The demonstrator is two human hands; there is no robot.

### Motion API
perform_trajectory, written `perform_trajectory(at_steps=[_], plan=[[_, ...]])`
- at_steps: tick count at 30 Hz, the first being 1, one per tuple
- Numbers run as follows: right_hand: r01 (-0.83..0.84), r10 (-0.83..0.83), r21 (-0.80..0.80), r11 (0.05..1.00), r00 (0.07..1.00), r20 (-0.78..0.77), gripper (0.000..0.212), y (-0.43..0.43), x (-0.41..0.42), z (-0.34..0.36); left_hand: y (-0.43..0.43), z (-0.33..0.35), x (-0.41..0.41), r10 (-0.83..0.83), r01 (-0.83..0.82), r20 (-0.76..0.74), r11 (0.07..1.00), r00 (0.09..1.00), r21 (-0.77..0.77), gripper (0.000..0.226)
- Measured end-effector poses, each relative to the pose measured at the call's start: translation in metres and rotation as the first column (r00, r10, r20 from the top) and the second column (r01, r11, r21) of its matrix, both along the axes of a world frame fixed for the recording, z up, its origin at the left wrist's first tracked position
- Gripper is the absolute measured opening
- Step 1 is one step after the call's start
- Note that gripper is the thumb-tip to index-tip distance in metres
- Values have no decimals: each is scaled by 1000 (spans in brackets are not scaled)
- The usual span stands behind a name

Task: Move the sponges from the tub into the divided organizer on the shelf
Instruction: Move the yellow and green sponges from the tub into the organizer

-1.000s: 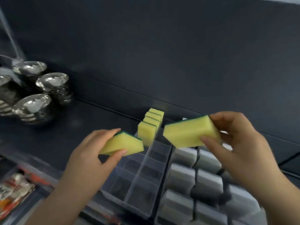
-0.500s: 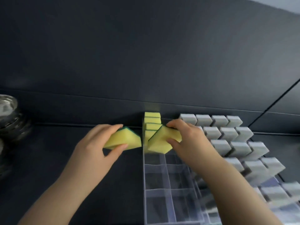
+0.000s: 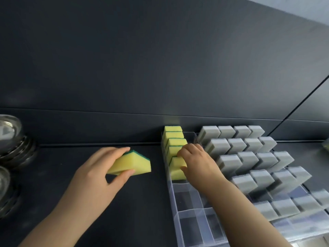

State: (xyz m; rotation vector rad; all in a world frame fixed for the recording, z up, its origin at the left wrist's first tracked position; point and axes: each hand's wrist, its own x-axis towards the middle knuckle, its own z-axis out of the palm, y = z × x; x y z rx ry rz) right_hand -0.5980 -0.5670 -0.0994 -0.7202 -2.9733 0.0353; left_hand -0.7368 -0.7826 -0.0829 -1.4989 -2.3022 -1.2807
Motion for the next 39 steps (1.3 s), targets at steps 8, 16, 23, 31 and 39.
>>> perform_trajectory(at_steps=[8, 16, 23, 31, 39], plan=[[15, -25, -61, 998, 987, -159, 41, 13, -5, 16, -1, -6, -2, -11, 12, 11, 999, 1000, -40, 44], [91, -87, -186, 978, 996, 25, 53, 29, -34, 17, 5, -3, 6, -19, 17, -43, 998, 999, -53, 44], [4, 17, -194, 981, 995, 102, 39, 28, -30, 16, 6, 0, 18, -19, 16, -39, 997, 999, -81, 44], [8, -56, -302, 953, 987, -151, 35, 23, 2, 33, 23, 9, 35, -63, 60, -36, 994, 997, -89, 46], [-206, -30, -411, 888, 866, -499, 35, -3, 49, 32, 73, 1, 60, -145, 136, -31, 970, 989, -202, 59]])
